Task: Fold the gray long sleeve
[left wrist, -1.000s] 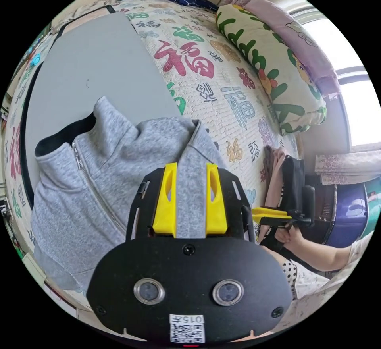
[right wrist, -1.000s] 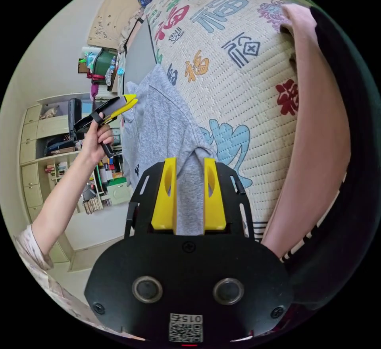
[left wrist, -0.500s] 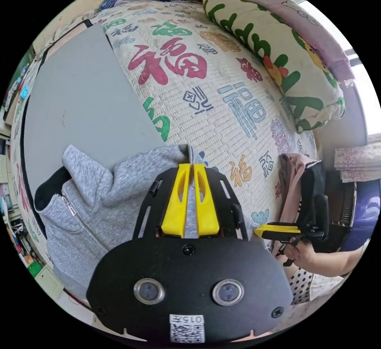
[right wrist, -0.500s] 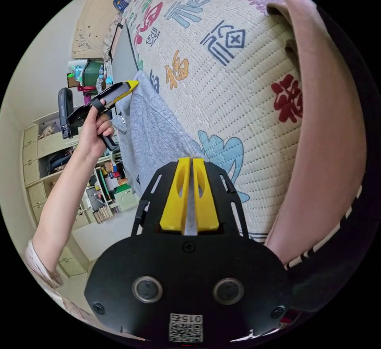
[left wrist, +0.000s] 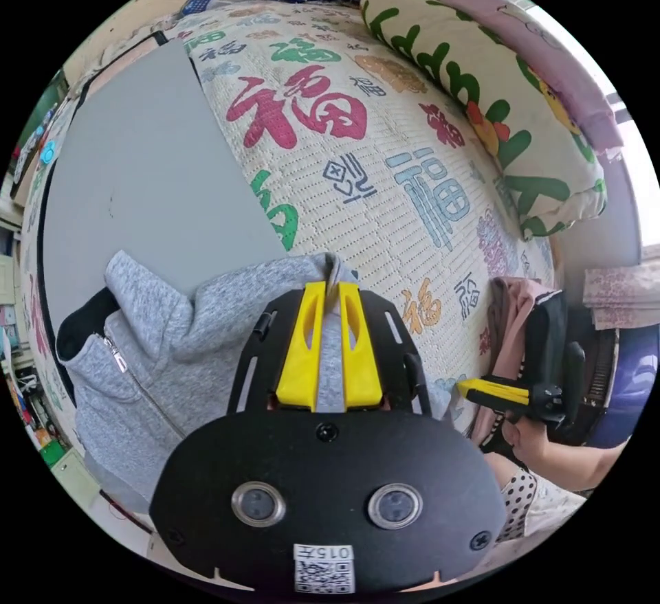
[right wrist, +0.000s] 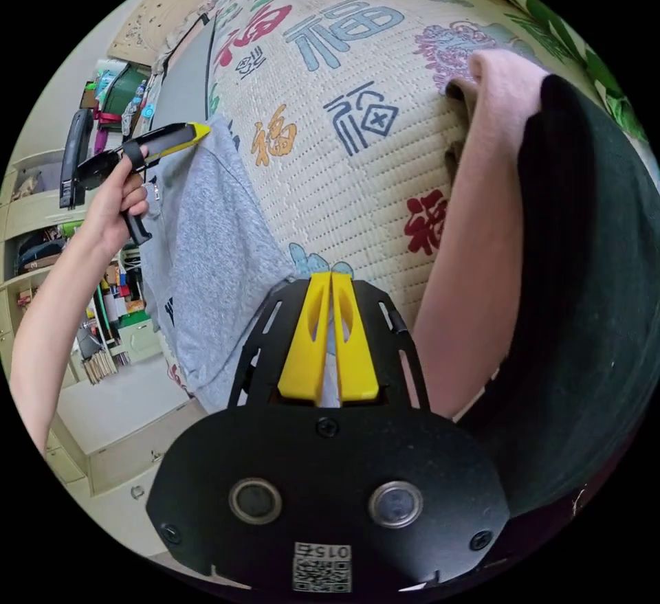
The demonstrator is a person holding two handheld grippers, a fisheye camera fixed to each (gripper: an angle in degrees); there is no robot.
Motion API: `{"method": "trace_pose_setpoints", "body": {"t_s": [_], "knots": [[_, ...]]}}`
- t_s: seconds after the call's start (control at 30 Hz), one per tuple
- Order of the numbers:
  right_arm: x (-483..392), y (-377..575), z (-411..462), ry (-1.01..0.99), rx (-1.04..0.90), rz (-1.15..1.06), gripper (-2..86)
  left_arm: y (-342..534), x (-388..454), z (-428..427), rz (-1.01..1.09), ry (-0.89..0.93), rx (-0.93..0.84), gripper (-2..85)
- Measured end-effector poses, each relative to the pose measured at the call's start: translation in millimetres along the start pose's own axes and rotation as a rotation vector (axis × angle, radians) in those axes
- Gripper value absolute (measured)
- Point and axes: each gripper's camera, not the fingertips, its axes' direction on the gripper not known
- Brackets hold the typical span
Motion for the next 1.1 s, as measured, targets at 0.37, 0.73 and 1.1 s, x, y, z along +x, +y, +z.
{"method": "trace_pose_setpoints", "body": {"t_s": [0.37, 0.73, 1.1], "knots": [[-99.4, 103.6, -8.3, 0.007, 0.035, -0.336, 3.4, 284.7, -119.9, -32.9, -0.203, 0.011, 0.071, 6.3], [-380.6, 266.3, 127.7, 0.090, -0.169, -1.301, 9.5, 601.9, -238.8, 45.3, -0.463, 0.191, -0.101, 10.3], [-515.8, 330.6, 256.3, 0.370, -0.360, -1.464, 8.2, 753.5, -296.4, 145.4, -0.461, 0.255, -0.061, 8.0]]}}
